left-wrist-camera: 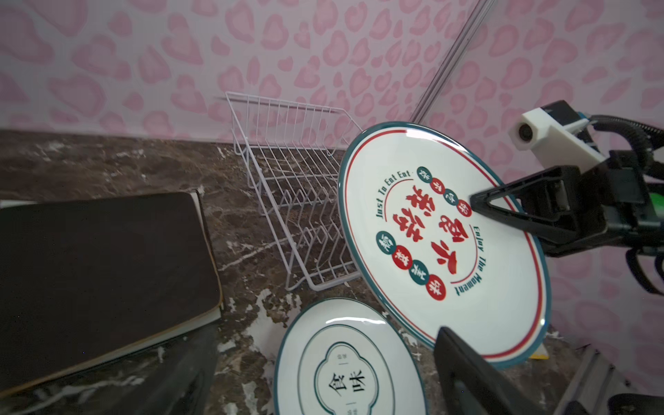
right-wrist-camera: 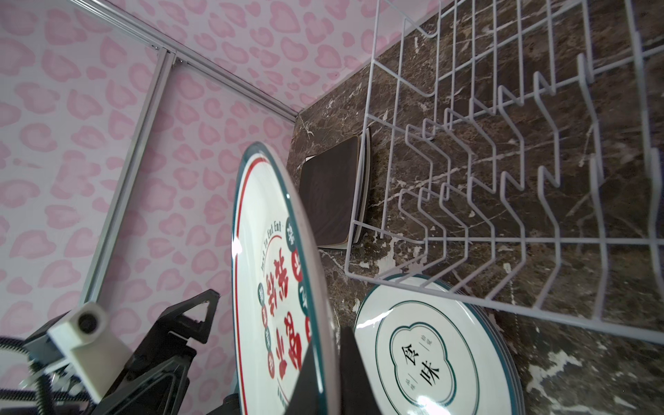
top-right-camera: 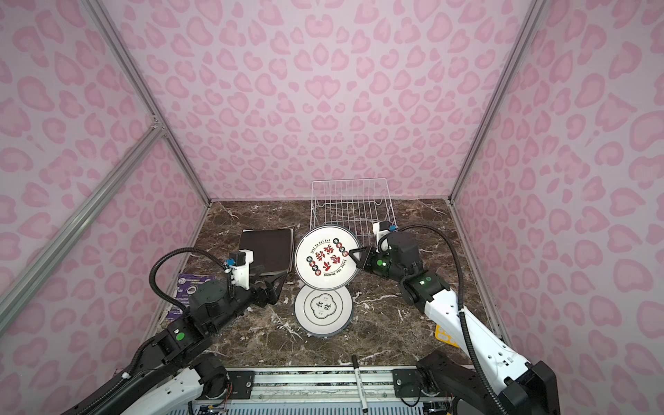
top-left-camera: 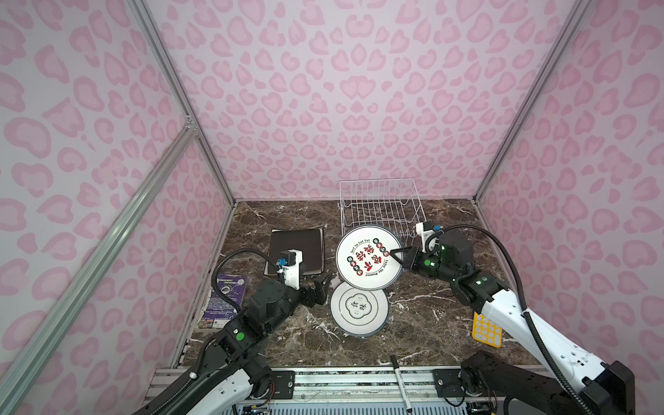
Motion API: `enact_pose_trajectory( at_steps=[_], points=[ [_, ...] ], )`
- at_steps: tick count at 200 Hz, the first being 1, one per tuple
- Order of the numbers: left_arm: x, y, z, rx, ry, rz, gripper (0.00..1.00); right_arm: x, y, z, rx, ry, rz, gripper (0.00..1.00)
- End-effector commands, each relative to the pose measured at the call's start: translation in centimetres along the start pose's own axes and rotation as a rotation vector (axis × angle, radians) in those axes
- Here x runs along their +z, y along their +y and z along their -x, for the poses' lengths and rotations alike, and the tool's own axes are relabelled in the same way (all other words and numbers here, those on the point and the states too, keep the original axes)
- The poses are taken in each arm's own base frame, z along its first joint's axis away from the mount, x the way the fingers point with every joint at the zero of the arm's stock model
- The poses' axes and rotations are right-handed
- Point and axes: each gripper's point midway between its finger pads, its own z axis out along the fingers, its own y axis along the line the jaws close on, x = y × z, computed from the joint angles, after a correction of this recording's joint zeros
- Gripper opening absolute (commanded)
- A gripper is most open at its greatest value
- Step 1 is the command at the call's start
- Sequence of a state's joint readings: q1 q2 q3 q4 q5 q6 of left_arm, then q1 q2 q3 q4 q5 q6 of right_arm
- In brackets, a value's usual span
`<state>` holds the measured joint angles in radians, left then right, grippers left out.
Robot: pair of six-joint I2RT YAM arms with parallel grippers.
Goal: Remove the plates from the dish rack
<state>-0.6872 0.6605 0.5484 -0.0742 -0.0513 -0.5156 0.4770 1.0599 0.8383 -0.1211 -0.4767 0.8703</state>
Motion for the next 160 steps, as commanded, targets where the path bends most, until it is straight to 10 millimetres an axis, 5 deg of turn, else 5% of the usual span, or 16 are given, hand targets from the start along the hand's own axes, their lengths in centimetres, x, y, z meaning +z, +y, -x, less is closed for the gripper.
enact_pose_trajectory(
  at_steps=[1,37,101,108,126,160],
  points=[
    [1.1,-3.3,0.6,-0.301,0.062,-0.229,1.0,0.0,2.7,0.7,-0.08,-0.024,0.129,0.0],
    [3.8,-4.2,0.8,-0.418,0.163,-0.325,0.83,0.6,2.5,0.1,-0.096,0.011,0.15,0.0],
    [5.7,-4.3,-1.3,-0.438,0.272,-0.341,0.06,2.6,0.7,-2.1,-0.068,0.151,0.127,0.0],
    [5.7,-4.1,-1.7,-0.438,0.283,-0.334,0.04,2.7,0.4,-2.3,-0.072,0.158,0.116,0.0],
    [5.5,-3.4,-2.8,-0.44,0.309,-0.301,0.04,2.3,-0.7,-2.2,-0.093,0.153,0.073,0.39],
    [4.1,-2.2,-6.7,-0.451,0.44,-0.25,0.04,-1.3,-2.9,-0.2,-0.323,0.09,-0.131,0.79]
  ],
)
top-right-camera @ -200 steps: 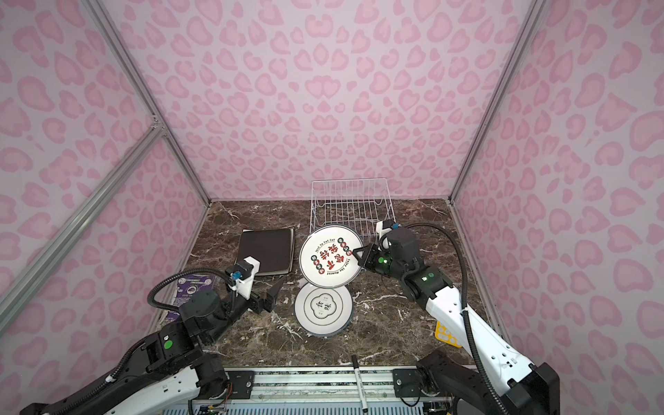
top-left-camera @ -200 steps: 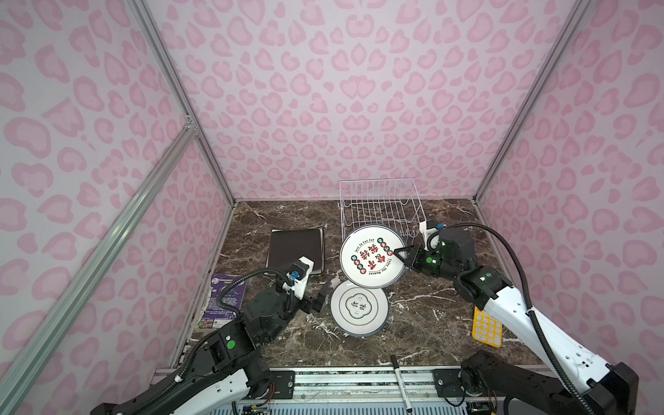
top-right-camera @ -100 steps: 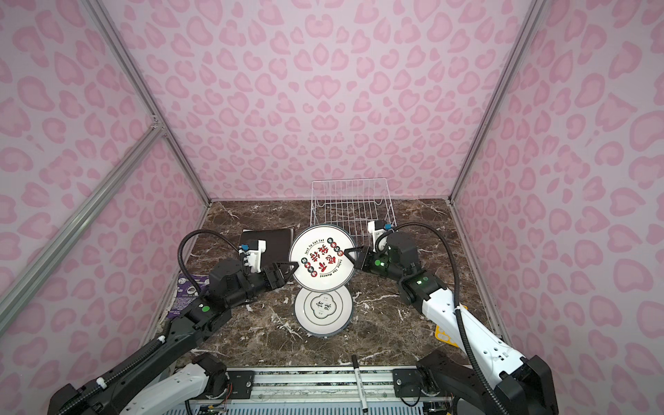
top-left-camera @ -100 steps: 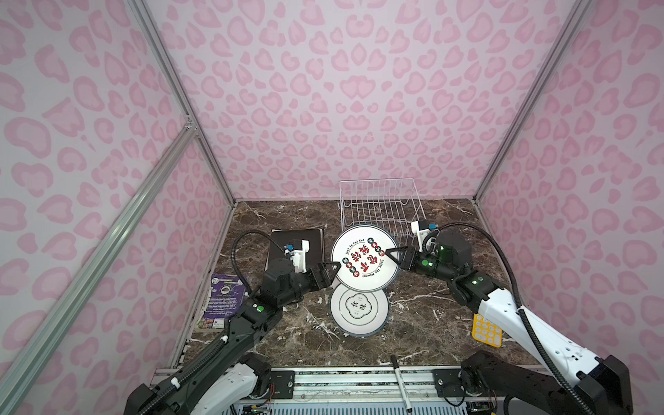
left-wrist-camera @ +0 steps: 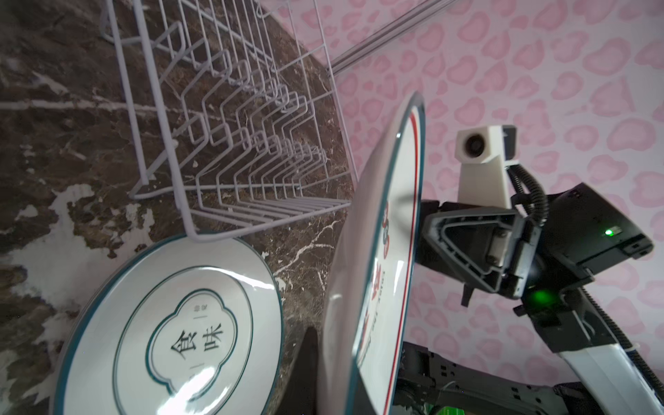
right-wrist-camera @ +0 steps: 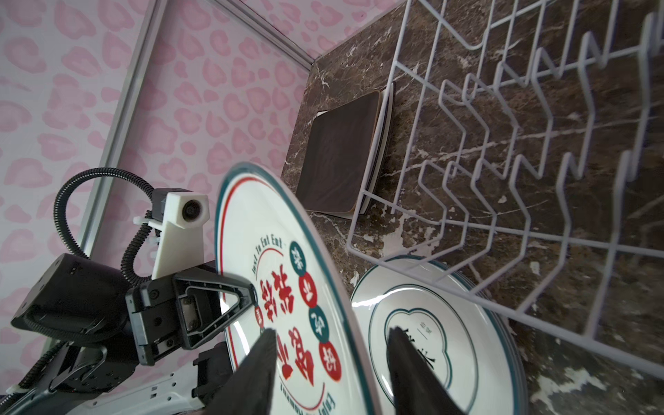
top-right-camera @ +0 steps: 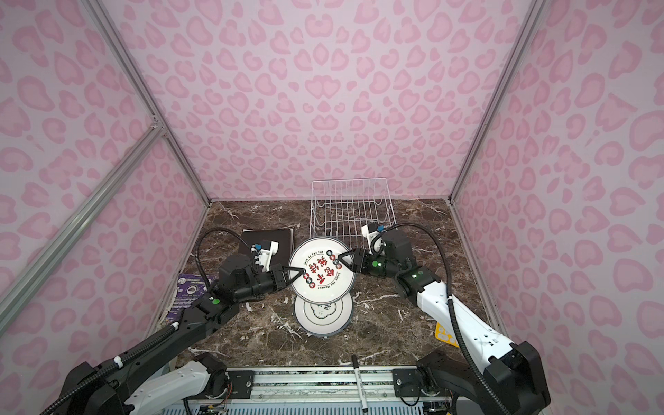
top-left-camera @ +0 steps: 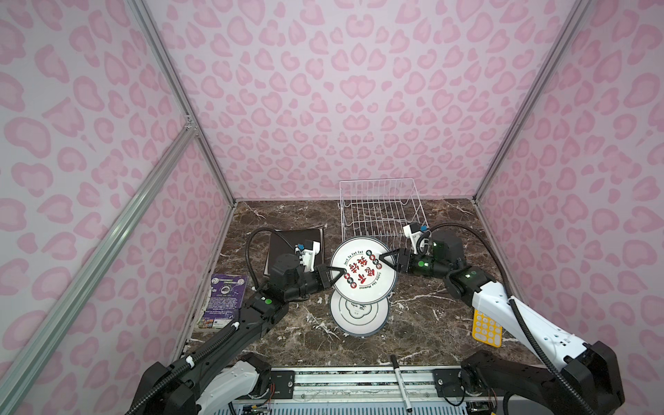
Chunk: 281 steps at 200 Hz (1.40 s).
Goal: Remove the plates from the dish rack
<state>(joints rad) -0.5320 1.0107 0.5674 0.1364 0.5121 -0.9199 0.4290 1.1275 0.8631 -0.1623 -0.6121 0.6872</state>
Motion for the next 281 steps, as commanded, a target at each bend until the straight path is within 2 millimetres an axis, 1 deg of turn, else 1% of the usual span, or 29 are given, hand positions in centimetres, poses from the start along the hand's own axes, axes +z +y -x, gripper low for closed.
enact_pose_trajectory(
  at_steps=[1,6,12,15,28,43,61,92,116,134,164,171,179,182,188,190,195,202,223,242,265,277,281],
  points=[
    [-0.5,1.1,-2.3,0.009,0.088,0.02,0.04,-2.4,-2.0,0.2,-0.192,-0.012,-0.169,0.79],
    [-0.6,1.6,-2.9,-0.001,0.105,0.029,0.04,-3.1,-2.4,0.4,-0.229,-0.026,-0.207,0.84],
    [-0.8,2.2,-3.6,-0.017,0.119,0.042,0.04,-4.0,-2.8,0.5,-0.265,-0.041,-0.249,0.95],
    [-0.9,2.4,-3.9,-0.024,0.127,0.047,0.04,-4.4,-3.1,0.7,-0.282,-0.052,-0.269,0.98],
    [-1.4,3.7,-5.1,-0.057,0.149,0.085,0.04,-5.9,-3.8,1.1,-0.317,-0.079,-0.326,0.99],
    [-1.7,4.9,-6.3,-0.086,0.169,0.113,0.04,-7.5,-4.8,1.6,-0.313,-0.101,-0.372,0.99],
    [-1.7,6.1,-7.0,-0.117,0.177,0.138,0.04,-8.7,-5.2,2.0,-0.308,-0.125,-0.395,0.99],
    [-0.9,7.5,-7.2,-0.141,0.19,0.18,0.04,-9.4,-4.9,2.7,-0.316,-0.154,-0.395,0.99],
    [0.2,7.9,-6.8,-0.14,0.195,0.183,0.04,-9.3,-5.0,2.8,-0.323,-0.157,-0.399,0.99],
    [1.2,8.4,-6.9,-0.163,0.221,0.186,0.04,-9.3,-5.0,2.9,-0.321,-0.161,-0.399,0.99],
    [1.8,8.8,-6.5,-0.156,0.219,0.201,0.04,-9.5,-4.8,3.1,-0.321,-0.182,-0.39,0.99],
    [1.9,8.8,-6.4,-0.152,0.224,0.212,0.09,-9.5,-4.8,3.1,-0.321,-0.184,-0.387,0.99],
    [2.0,8.9,-6.3,-0.147,0.231,0.223,0.22,-9.5,-4.8,3.0,-0.321,-0.184,-0.384,0.99],
    [2.0,9.0,-6.3,-0.148,0.233,0.231,0.28,-9.5,-4.8,3.0,-0.321,-0.185,-0.383,0.99],
    [2.1,9.0,-6.2,-0.145,0.234,0.237,0.35,-9.4,-4.8,3.0,-0.321,-0.185,-0.383,0.99],
    [2.1,9.0,-6.2,-0.145,0.235,0.238,0.41,-9.4,-4.8,3.0,-0.32,-0.186,-0.382,0.99],
    [2.1,9.1,-6.2,-0.145,0.238,0.245,0.5,-9.4,-4.9,3.0,-0.319,-0.186,-0.382,0.99],
    [2.2,9.1,-6.1,-0.142,0.24,0.255,0.6,-9.3,-4.9,2.9,-0.317,-0.183,-0.382,0.99],
    [2.1,9.3,-5.9,-0.127,0.258,0.297,0.71,-9.3,-4.9,3.0,-0.314,-0.188,-0.378,0.99],
    [1.8,9.5,-5.7,-0.112,0.272,0.349,0.79,-9.2,-4.9,3.1,-0.314,-0.189,-0.377,0.99],
    [1.2,10.0,-5.4,-0.086,0.298,0.44,0.85,-9.1,-4.9,3.1,-0.312,-0.187,-0.375,0.99],
    [1.3,10.1,-5.5,-0.076,0.313,0.469,0.87,-9.0,-5.0,3.0,-0.309,-0.185,-0.373,0.99],
    [1.3,10.2,-5.5,-0.075,0.318,0.479,0.97,-9.0,-5.0,3.1,-0.308,-0.186,-0.373,0.99]
  ],
)
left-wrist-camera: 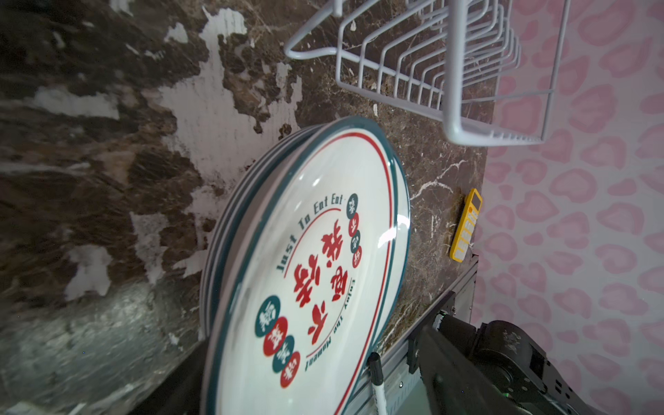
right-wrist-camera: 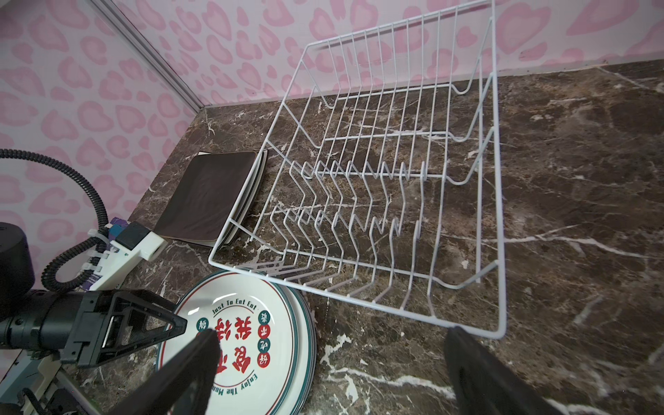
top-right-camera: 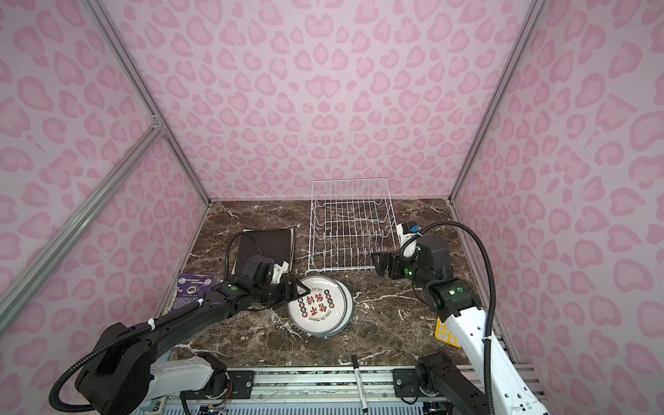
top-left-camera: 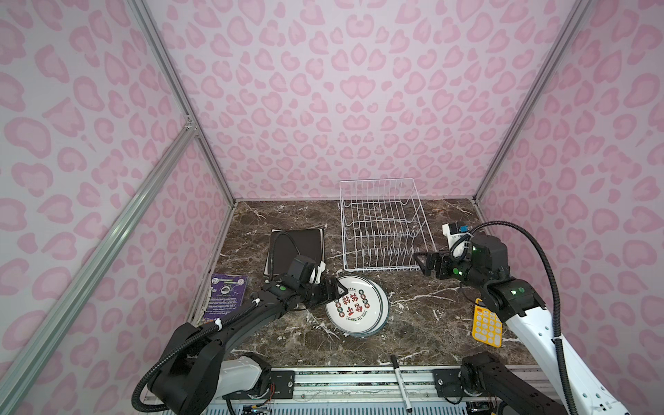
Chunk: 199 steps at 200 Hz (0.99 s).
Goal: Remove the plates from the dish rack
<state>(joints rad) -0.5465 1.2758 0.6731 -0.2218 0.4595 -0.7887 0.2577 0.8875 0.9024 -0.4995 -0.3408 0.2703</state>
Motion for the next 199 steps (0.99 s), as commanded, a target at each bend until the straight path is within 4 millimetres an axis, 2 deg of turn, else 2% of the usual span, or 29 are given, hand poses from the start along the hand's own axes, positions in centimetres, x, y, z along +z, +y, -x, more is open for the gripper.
enact_pose_trajectory(
  at_steps=[1,57,86,116,138,153,167,199],
  points=[
    [-0.1,1.4,-0.5,0.023,0.035,0.114,0.99,0.2,0.1,0.2,0.004,-0.013,0.008,0.99],
    [1.5,1.1,-0.8,0.041,0.072,0.161,0.98,0.4,-0.1,0.1,0.007,-0.01,0.002,0.99],
    [1.0,1.2,-0.3,0.063,0.055,0.208,0.98,0.7,-0.6,-0.5,0.013,-0.002,-0.007,0.99],
    [0.8,0.4,0.3,0.087,0.045,0.201,0.98,1.1,-0.7,-0.6,0.025,-0.002,-0.003,0.99],
    [0.4,1.1,0.3,0.079,0.046,0.254,0.98,1.0,-0.9,-0.7,0.023,0.003,-0.015,0.99],
    [-1.2,2.0,0.3,0.092,0.032,0.33,0.98,0.8,-1.3,-0.8,0.018,0.0,-0.03,0.99],
    [-4.0,2.2,1.1,0.137,-0.029,0.409,0.98,0.5,-2.1,-0.6,0.008,-0.025,-0.063,0.99],
    [-13.7,0.5,7.3,0.317,-0.443,0.582,0.98,-0.9,-6.9,1.0,-0.003,-0.203,-0.292,0.99]
  ],
)
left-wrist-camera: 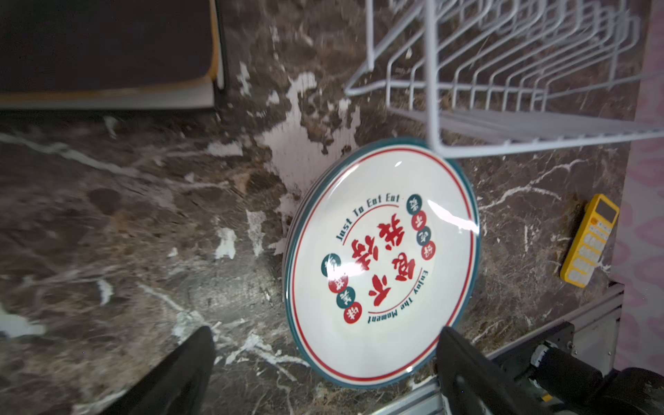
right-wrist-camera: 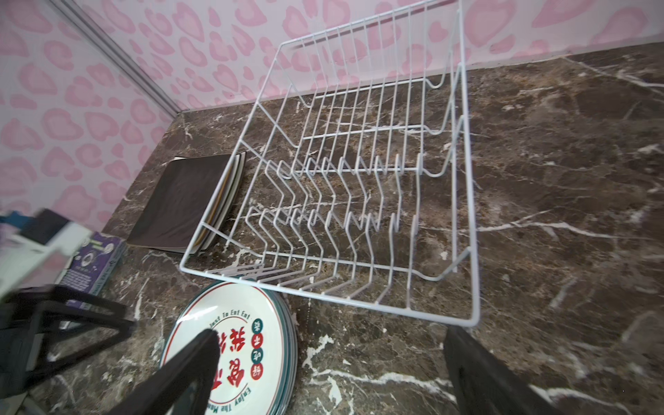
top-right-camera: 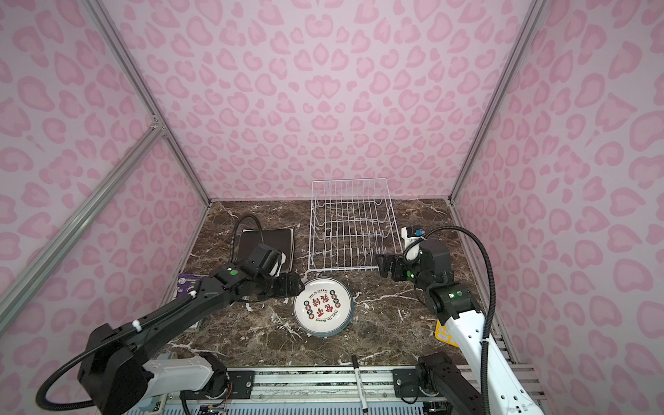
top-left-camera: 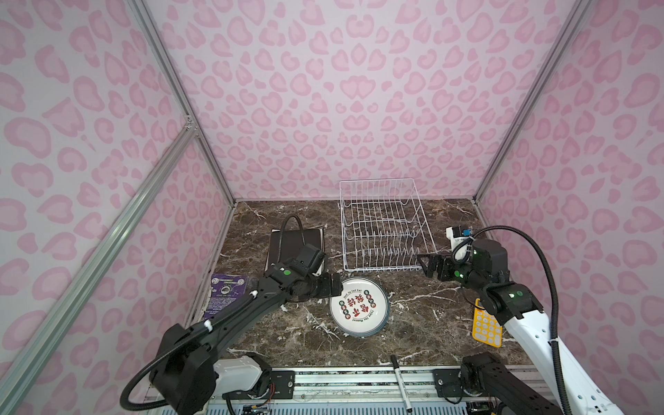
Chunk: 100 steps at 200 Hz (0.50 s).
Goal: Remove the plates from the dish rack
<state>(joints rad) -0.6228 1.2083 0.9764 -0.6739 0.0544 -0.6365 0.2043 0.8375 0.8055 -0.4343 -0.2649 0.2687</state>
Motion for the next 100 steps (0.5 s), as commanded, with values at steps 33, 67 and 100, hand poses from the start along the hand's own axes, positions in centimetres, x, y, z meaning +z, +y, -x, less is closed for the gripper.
enact_pose_trajectory(
  at_steps=[33,67,100],
  points=[
    [-9.2,10.1,9.6,0.134,-0.728,0.465,0.98,-0.4,-9.4,1.0,-0.021,-0.373,-0.375,0.99],
    [-7.9,17.6,9.4,0.019,-0.95,0.602,0.98,-0.8,-13.3,-1.3,0.008,-0.571,-0.501,0.99],
    [-5.0,20.6,9.6,-0.015,-0.969,0.638,0.98,1.2,-15.4,-3.8,-0.04,-0.506,-0.58,0.99]
  ],
)
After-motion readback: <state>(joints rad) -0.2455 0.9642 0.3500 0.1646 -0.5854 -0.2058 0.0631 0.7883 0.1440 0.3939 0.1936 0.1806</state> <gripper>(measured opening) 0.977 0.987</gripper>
